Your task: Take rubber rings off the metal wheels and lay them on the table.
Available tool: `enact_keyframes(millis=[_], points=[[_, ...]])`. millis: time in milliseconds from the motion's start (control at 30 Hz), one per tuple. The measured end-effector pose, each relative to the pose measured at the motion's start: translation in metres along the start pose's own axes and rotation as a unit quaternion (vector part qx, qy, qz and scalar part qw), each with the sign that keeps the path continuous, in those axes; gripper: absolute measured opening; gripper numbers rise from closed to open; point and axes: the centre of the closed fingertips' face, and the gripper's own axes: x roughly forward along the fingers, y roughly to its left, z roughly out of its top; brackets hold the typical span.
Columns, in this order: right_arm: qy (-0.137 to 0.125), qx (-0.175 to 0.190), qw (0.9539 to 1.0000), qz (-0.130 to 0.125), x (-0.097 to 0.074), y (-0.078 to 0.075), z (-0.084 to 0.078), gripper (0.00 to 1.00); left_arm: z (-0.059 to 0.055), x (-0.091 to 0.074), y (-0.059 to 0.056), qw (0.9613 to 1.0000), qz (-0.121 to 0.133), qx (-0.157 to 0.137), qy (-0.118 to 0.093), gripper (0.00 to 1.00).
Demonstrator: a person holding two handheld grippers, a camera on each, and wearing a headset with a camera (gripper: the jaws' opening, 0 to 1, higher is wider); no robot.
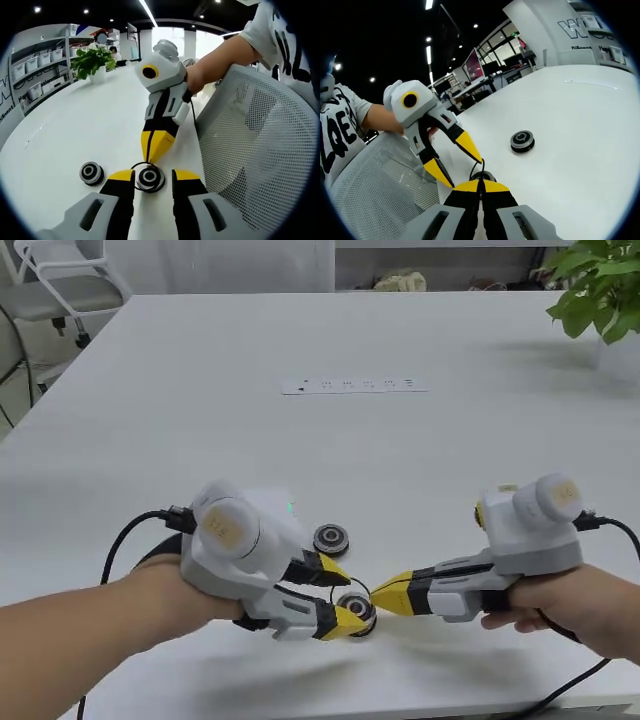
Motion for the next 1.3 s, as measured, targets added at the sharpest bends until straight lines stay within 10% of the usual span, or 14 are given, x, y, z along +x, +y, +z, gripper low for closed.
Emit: enact_keyframes(millis=[1300], points=[[-0.015, -0.031, 0.9994, 0.009, 0.010, 0.012, 0.044, 0.00, 0.013, -0.084, 0.028, 0.9930, 0.088, -0.037, -0.070, 0.63]])
